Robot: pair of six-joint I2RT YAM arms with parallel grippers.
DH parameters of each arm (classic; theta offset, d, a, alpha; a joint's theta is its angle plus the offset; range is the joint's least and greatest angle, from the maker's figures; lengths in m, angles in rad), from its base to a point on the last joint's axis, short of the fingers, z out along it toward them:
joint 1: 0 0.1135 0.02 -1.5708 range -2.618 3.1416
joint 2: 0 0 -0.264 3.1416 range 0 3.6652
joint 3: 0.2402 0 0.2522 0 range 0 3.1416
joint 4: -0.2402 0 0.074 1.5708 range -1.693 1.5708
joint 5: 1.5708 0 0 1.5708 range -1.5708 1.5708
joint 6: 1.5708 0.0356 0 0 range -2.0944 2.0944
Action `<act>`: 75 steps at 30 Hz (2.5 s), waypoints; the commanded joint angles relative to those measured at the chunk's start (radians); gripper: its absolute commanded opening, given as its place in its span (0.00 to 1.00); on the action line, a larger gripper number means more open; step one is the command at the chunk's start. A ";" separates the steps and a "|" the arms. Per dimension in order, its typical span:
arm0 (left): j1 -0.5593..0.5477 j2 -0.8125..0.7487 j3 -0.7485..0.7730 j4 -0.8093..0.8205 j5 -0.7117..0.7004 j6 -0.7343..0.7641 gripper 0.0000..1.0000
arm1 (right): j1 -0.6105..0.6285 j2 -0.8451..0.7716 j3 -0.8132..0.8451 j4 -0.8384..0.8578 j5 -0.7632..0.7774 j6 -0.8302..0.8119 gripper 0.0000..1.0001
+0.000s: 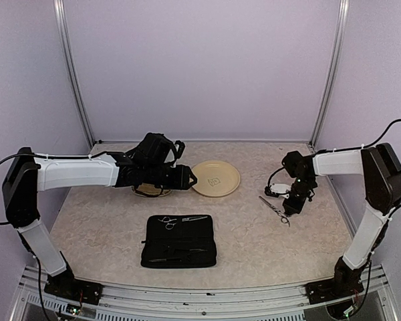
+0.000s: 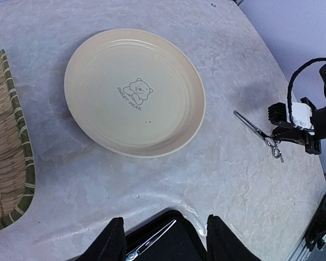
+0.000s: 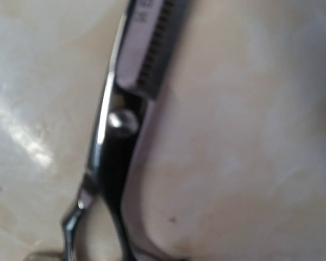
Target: Sort the hair-cutting tools
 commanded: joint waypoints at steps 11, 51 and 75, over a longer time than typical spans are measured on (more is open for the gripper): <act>0.010 -0.011 -0.011 0.010 0.005 0.014 0.57 | 0.016 -0.061 -0.005 0.004 0.017 -0.058 0.00; 0.034 -0.402 -0.559 -0.085 0.005 -0.246 0.59 | 0.541 0.148 0.448 -0.205 -0.032 -0.625 0.00; 0.175 -0.182 -0.545 0.100 0.148 -0.149 0.31 | 0.615 0.324 0.619 -0.287 -0.001 -0.570 0.00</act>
